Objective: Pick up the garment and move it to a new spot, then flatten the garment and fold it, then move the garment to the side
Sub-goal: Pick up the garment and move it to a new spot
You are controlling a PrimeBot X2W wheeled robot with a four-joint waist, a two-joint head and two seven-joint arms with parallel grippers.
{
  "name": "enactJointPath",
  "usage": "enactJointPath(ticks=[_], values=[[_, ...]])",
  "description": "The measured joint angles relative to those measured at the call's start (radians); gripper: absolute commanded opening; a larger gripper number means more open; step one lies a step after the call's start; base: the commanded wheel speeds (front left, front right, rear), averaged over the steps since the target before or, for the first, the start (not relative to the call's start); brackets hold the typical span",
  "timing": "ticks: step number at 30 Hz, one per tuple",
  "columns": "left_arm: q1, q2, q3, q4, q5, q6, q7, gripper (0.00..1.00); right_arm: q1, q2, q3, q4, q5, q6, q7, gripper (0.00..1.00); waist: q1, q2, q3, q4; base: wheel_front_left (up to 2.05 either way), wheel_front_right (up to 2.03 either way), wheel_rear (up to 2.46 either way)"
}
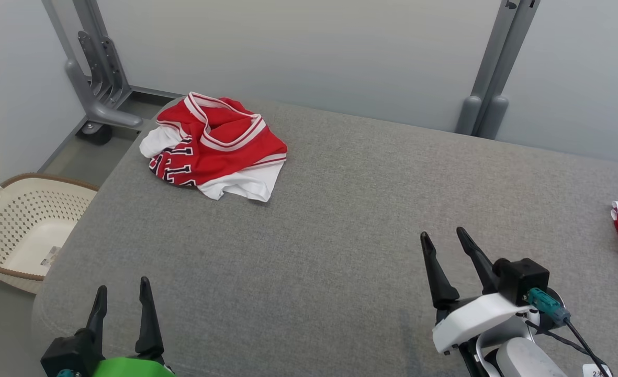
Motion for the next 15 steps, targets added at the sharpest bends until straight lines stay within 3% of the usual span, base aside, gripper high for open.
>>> enactJointPath(ticks=[15], values=[[-0.101, 0.002, -0.041, -0.024, 0.046, 0.0, 0.018, 1.0, -0.052, -0.035, -0.013, -0.002, -0.037, 0.003, 0.0, 1.0, 0.0, 0.0, 0.054, -0.046, 0.0, 0.0, 0.0]])
